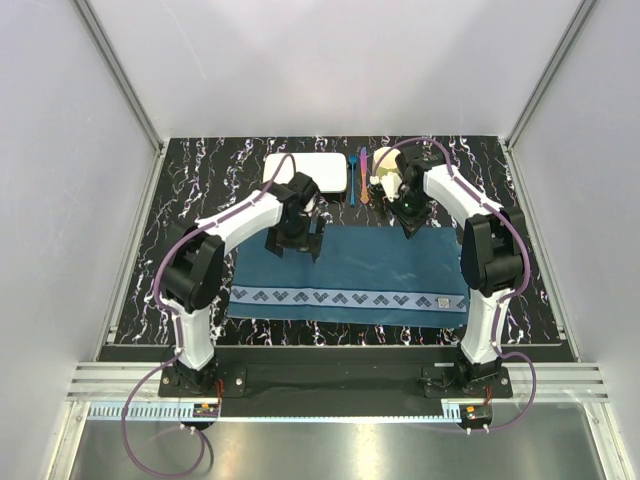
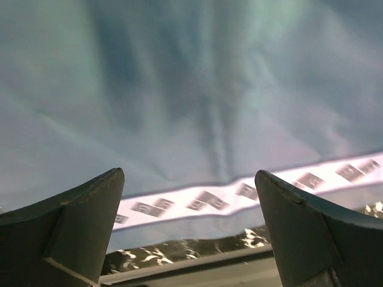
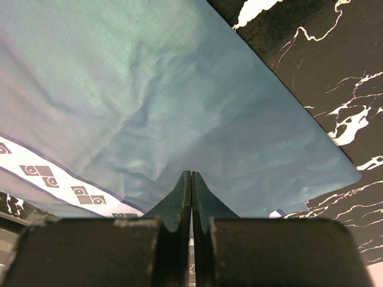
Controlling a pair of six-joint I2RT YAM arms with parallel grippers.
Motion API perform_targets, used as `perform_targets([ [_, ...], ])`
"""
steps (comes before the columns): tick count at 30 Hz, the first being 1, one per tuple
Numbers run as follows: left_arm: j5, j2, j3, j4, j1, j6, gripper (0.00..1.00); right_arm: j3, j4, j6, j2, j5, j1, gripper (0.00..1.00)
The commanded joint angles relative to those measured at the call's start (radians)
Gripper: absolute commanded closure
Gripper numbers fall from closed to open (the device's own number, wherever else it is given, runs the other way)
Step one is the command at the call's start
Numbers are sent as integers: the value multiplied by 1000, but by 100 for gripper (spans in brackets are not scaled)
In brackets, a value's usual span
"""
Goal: Set the dinner table for one person
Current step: Flatten out the napkin at the center of the board.
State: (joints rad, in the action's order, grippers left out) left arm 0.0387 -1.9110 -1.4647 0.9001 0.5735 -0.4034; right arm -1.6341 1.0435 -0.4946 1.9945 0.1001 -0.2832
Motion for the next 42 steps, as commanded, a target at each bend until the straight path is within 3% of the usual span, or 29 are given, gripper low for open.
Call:
perform_targets([
  [1, -86, -28, -72, -15, -56, 47, 1, -44, -8, 22, -28, 33, -4, 100],
  [8, -204, -23, -92, -137, -104, 98, 1, -24, -19, 30, -59, 29, -4, 100],
  [18, -258, -144, -184, -265, -152, 124, 1, -26, -22, 33, -71, 24, -2, 100],
  [26, -249, -240, -221, -291, -187, 115, 1, -23, -22, 27, -85, 12, -4, 100],
  [42, -200, -207, -128, -303, -192, 120, 2, -4, -26, 33, -99, 12, -2, 100],
])
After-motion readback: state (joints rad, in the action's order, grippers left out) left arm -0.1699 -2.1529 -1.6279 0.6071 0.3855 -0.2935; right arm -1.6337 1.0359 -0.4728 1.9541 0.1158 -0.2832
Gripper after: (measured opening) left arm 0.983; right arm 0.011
